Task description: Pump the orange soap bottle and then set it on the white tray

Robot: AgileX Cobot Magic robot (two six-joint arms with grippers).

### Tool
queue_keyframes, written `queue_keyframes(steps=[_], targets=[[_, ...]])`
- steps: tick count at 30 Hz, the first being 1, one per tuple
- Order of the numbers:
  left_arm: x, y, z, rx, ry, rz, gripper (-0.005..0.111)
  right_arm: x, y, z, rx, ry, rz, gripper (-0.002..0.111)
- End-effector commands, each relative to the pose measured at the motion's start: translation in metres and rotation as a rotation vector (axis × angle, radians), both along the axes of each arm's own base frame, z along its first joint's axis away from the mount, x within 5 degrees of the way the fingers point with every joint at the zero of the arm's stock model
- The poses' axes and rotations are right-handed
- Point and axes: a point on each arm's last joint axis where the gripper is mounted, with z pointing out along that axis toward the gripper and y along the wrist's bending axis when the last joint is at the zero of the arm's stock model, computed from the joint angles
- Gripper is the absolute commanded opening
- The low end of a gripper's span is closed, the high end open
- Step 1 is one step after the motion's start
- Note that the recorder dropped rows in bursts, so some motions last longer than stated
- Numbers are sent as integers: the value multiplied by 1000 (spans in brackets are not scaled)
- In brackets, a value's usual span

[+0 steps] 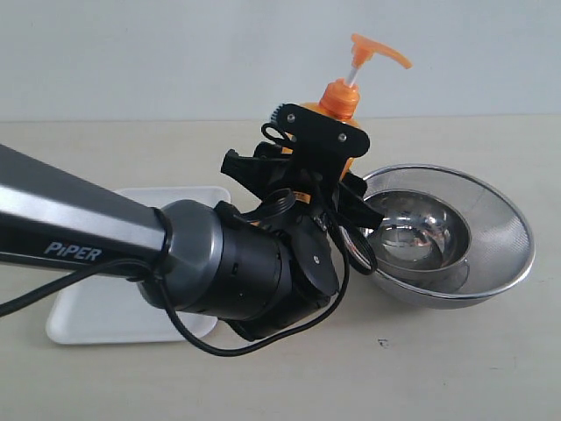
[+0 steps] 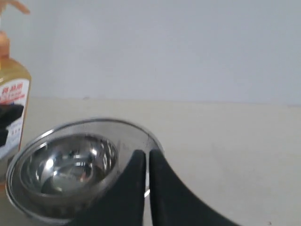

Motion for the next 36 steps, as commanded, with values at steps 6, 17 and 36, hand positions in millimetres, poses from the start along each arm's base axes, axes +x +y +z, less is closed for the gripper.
queue_keyframes(steps=[6, 17, 36], targets=[[2, -1, 18, 3, -100, 1, 5, -1, 0, 15, 31, -169, 0, 0], [2, -1, 18, 3, -100, 1, 5, -2, 0, 20, 95, -210, 5, 0], [2, -1, 18, 3, -100, 1, 5, 4, 0, 39, 59, -164, 1, 0]])
